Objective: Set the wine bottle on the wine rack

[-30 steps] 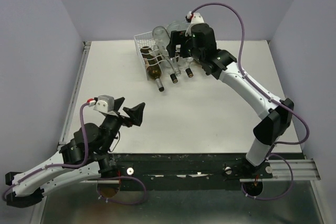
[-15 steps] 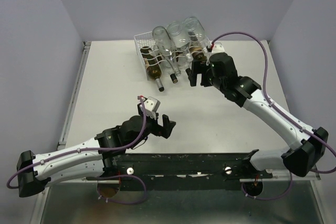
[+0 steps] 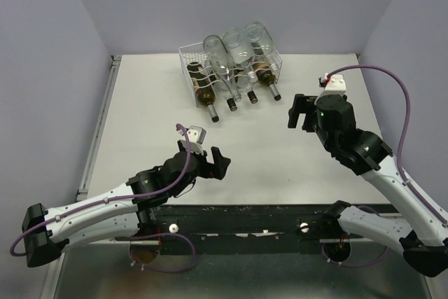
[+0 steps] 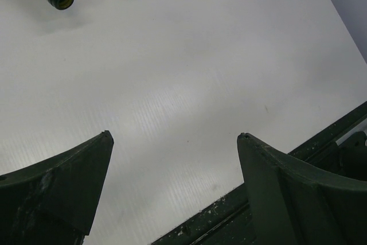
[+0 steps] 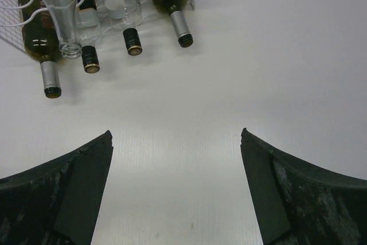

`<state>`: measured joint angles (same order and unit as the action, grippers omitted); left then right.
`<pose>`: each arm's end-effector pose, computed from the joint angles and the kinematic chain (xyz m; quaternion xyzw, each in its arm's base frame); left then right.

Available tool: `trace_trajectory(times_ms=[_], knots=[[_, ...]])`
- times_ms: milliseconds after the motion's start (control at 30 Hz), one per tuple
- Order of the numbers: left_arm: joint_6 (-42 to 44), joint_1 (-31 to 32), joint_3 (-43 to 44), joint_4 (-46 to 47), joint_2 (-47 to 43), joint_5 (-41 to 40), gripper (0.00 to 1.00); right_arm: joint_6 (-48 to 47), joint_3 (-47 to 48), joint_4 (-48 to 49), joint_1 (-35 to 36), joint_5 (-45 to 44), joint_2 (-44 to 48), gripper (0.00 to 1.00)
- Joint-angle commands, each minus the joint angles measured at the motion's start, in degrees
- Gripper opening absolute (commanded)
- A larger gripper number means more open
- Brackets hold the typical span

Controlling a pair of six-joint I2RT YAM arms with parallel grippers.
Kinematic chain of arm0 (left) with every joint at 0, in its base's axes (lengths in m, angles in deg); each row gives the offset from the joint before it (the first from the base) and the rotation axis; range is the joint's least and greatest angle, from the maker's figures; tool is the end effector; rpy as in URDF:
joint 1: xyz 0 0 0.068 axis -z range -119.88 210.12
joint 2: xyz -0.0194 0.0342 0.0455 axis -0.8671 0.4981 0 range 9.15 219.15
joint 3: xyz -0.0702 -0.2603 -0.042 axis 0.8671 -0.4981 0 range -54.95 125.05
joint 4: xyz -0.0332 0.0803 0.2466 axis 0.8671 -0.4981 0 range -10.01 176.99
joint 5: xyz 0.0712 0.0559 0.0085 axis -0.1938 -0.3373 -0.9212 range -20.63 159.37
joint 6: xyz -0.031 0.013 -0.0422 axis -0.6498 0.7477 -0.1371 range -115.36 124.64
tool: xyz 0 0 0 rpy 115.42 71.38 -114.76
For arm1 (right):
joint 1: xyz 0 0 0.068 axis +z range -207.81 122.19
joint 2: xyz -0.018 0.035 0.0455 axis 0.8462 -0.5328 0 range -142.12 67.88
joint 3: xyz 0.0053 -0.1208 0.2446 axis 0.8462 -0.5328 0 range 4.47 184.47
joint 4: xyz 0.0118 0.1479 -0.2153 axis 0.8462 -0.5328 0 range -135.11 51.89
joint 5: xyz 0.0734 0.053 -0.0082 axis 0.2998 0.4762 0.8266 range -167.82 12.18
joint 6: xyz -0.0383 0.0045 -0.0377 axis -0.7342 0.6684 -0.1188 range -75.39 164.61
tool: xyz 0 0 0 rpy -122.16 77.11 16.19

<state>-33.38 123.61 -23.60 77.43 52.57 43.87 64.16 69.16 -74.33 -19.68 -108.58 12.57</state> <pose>0.0936 -0.1534 0.2632 0.0569 0.8143 -0.3089 0.4881 0.1647 0.1061 0.3824 0.0045 0.8330 0.0456 0.5513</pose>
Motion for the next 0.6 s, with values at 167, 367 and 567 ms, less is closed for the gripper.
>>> trace_trajectory(times_ms=[167, 367, 567], knots=[[9.53, -0.20, 7.04, -2.91, -0.18, -6.48, 0.99, 1.81, 0.00, -5.52, 0.02, -3.43, 5.99, 0.99], [12.45, -0.20, 14.08, -9.50, -3.42, -10.28, 0.99, 0.76, 1.75, -9.03, 0.02, -2.28, 9.51, 0.99], [14.37, -0.20, 16.19, -11.70, -9.57, -8.52, 0.99, -0.91, 5.62, -14.83, 0.10, -1.58, 11.01, 1.00]])
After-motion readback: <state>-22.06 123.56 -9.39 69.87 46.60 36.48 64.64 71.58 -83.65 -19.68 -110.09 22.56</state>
